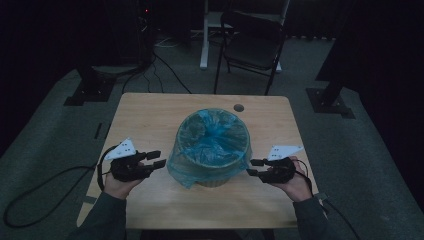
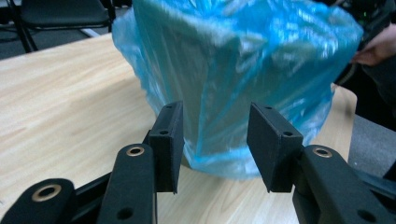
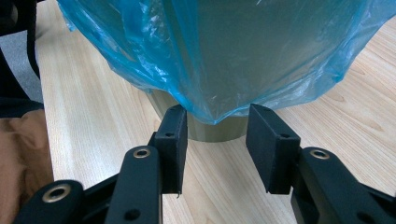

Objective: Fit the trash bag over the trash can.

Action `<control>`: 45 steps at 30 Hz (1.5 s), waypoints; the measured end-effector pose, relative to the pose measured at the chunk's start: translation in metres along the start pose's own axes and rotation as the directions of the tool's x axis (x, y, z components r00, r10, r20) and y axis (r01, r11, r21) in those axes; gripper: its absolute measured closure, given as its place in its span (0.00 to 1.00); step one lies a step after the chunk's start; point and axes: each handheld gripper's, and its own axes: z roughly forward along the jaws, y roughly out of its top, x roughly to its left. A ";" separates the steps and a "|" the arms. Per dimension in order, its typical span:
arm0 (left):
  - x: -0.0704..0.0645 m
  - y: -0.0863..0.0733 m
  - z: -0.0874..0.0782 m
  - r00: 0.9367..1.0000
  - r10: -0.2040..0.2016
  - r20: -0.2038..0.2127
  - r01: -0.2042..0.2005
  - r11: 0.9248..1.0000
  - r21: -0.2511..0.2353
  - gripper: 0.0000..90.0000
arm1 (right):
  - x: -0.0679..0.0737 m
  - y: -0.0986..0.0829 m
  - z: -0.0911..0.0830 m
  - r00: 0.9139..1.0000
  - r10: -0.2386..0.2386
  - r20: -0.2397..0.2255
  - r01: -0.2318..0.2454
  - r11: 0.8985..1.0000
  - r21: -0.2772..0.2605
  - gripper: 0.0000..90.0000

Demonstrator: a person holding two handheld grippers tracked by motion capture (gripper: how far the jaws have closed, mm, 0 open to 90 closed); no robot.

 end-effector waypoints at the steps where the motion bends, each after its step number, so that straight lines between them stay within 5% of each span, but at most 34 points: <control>1: 0.000 0.000 0.000 1.000 0.000 0.000 0.000 1.000 0.000 0.64 | 0.000 0.000 0.000 1.000 0.000 0.000 0.000 1.000 0.000 0.65; 19: -0.003 0.050 0.013 0.996 0.068 0.050 -0.067 0.998 -0.020 0.70 | -0.002 -0.004 0.002 1.000 0.010 0.003 -0.010 1.000 -0.003 0.64; 31: -0.005 0.088 0.042 0.988 0.125 0.090 -0.126 0.992 0.006 0.70 | -0.002 -0.005 0.002 1.000 0.015 -0.003 -0.015 1.000 -0.002 0.64; 45: -0.010 0.114 0.076 0.978 0.164 0.131 -0.171 0.984 0.049 0.69 | -0.002 -0.005 0.002 1.000 0.007 -0.002 -0.007 1.000 -0.009 0.65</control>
